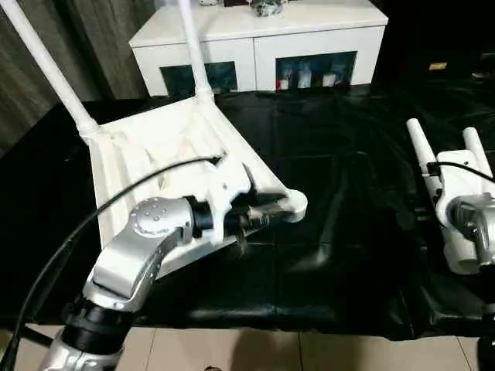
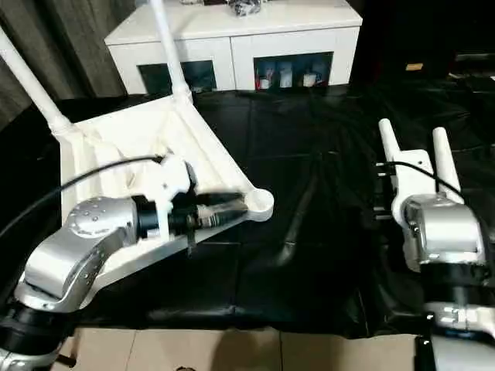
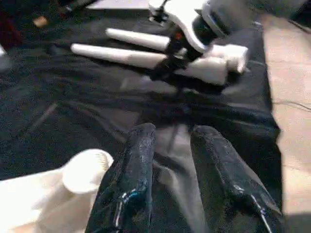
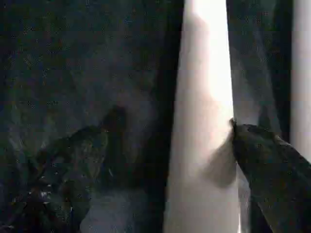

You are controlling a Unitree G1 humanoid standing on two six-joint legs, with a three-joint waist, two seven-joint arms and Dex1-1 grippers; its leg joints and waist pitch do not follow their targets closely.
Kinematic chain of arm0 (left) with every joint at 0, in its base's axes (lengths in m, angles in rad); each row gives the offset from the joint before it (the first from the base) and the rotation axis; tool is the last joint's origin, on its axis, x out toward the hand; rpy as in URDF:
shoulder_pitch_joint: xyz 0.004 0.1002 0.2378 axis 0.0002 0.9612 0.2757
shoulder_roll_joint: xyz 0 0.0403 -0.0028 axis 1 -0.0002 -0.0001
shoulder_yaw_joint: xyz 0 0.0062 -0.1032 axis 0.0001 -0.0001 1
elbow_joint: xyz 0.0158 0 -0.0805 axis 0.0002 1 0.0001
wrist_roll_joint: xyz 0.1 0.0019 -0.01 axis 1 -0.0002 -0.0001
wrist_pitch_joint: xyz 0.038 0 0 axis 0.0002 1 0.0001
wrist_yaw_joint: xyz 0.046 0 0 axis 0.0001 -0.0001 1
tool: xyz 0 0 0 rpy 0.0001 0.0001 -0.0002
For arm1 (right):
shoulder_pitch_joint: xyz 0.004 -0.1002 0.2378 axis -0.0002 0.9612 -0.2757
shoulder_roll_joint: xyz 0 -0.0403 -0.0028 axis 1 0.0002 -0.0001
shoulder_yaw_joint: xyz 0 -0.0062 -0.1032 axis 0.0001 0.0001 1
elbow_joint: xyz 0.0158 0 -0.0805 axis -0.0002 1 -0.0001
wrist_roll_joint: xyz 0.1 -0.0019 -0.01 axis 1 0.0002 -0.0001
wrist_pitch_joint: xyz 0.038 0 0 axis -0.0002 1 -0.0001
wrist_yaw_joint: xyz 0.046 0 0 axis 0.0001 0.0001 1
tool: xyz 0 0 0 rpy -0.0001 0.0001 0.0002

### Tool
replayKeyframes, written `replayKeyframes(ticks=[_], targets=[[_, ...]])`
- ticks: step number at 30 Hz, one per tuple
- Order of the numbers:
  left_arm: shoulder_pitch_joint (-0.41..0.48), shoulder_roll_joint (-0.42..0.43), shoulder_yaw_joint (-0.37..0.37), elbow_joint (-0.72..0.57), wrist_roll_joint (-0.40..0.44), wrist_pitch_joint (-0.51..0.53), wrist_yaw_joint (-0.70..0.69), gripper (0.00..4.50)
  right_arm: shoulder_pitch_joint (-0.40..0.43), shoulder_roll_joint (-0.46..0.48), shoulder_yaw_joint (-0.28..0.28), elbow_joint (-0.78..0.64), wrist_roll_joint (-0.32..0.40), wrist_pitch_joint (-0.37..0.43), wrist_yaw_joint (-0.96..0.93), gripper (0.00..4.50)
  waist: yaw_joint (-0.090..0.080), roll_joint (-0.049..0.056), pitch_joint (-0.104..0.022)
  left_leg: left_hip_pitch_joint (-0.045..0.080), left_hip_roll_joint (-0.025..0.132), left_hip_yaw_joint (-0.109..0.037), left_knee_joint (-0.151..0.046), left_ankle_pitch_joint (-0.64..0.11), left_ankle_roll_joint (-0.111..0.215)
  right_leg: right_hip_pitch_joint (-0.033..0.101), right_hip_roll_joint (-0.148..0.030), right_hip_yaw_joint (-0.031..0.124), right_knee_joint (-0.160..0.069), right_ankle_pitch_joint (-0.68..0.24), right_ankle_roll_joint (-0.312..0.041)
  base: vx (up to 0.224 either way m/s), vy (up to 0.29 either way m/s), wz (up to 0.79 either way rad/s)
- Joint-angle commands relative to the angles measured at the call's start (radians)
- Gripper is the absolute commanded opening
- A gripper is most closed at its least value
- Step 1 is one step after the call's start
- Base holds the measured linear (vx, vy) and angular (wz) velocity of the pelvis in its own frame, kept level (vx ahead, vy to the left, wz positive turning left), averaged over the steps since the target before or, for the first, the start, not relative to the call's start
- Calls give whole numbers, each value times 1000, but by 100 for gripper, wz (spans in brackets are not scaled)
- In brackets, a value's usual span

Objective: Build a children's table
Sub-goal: Pick table leg

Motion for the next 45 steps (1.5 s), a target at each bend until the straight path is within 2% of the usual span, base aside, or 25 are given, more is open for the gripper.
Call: replayKeyframes(ticks=[1,2,6,10,14,16,18,21,22,25,28,29,30,31,33,36,37,39,40,42,45], targets=[[-11,27,-6,-38,-6,27,-17,144,-17,3,21,35,14,52,23,445,5,-37,-66,24,43,-18,-44,-32,70,41,-71,37,-76,50,-257,0,0,0],[-15,37,-8,-47,-14,35,-20,144,-22,1,18,48,13,58,19,445,5,-41,-66,23,43,-18,-44,-32,71,41,-71,36,-76,49,-258,0,0,0],[-30,55,-9,-63,-24,52,-22,144,-33,-13,18,89,6,67,12,445,5,-40,-65,25,42,-17,-44,-43,59,40,-70,37,-77,28,-261,0,0,0],[-43,63,-8,-65,-17,53,-16,144,-43,-22,-9,136,9,61,8,445,5,-36,-64,28,45,-17,-46,-66,43,40,-71,37,-80,-1,-255,0,0,0],[-48,69,-8,-66,-16,49,-13,144,-42,-16,-16,139,13,67,8,411,7,-35,-65,28,44,-18,-46,-69,37,40,-70,37,-78,7,-254,0,0,0],[-49,74,-10,-67,-19,49,-13,144,-40,-10,-24,138,19,70,7,409,8,-36,-66,28,43,-17,-45,-67,38,40,-71,37,-79,8,-254,0,0,0],[-53,77,-10,-67,-26,53,-13,144,-43,-3,-35,140,27,73,5,374,9,-36,-67,29,44,-17,-44,-63,36,40,-71,37,-77,14,-254,0,0,0],[-54,78,-8,-67,-34,56,-16,144,-46,3,-46,141,32,70,-1,361,11,-33,-67,30,44,-17,-44,-64,34,39,-71,36,-77,14,-255,0,0,0],[-54,78,-7,-65,-35,54,-15,144,-49,5,-51,142,34,69,-4,336,12,-36,-68,30,44,-17,-44,-64,33,39,-71,37,-77,15,-255,0,0,0],[-56,76,-5,-59,-36,54,-13,144,-54,8,-61,145,41,67,-8,330,13,-36,-68,29,44,-17,-45,-67,29,39,-70,37,-77,15,-253,0,0,0],[-78,47,32,-9,-44,86,45,180,-66,26,-86,132,62,70,-10,294,14,-38,-67,30,41,-15,-43,-69,27,38,-69,37,-77,15,-255,0,0,0],[-95,18,65,28,-38,87,99,180,-69,37,-98,121,72,56,-10,287,13,-41,-67,30,41,-14,-43,-72,27,39,-68,38,-78,14,-257,0,0,0],[-95,18,65,28,-38,87,99,180,-69,37,-98,121,72,56,-10,287,12,-40,-67,29,40,-14,-43,-75,27,39,-69,38,-78,13,-259,0,0,0],[-118,-19,110,81,-25,83,176,192,-74,65,-126,89,101,24,-5,272,11,-44,-68,27,40,-16,-44,-72,32,42,-71,38,-79,7,-253,0,0,0],[-134,-50,152,113,-28,94,237,206,-76,104,-154,45,137,-25,3,261,10,-43,-70,26,41,-18,-43,-65,38,44,-73,37,-77,19,-250,0,0,0],[-163,-129,241,149,-81,143,339,227,-71,159,-164,-19,184,-109,34,233,5,-46,-74,24,42,-17,-38,-32,67,42,-72,37,-70,77,-257,0,0,0],[-183,-174,288,170,-120,173,392,240,-63,188,-152,-57,209,-156,67,224,7,-50,-74,22,41,-17,-37,-26,82,44,-74,36,-71,92,-262,0,0,0],[-199,-202,309,182,-148,189,415,258,-55,212,-133,-95,220,-208,88,207,11,-47,-76,21,40,-18,-35,-17,95,42,-76,36,-70,95,-263,0,0,0],[-211,-223,328,190,-169,212,435,258,-49,226,-118,-122,224,-236,100,207,14,-52,-78,20,43,-19,-35,3,109,40,-74,35,-67,110,-265,0,0,0],[-224,-244,345,197,-191,234,451,272,-46,240,-105,-152,230,-261,110,188,21,-53,-76,21,44,-18,-34,7,116,36,-73,36,-67,106,-264,0,0,0],[-266,-301,392,231,-258,279,486,284,-27,279,-38,-249,241,-353,163,177,32,-55,-78,20,46,-18,-32,13,119,33,-74,37,-65,115,-257,0,0,0]])
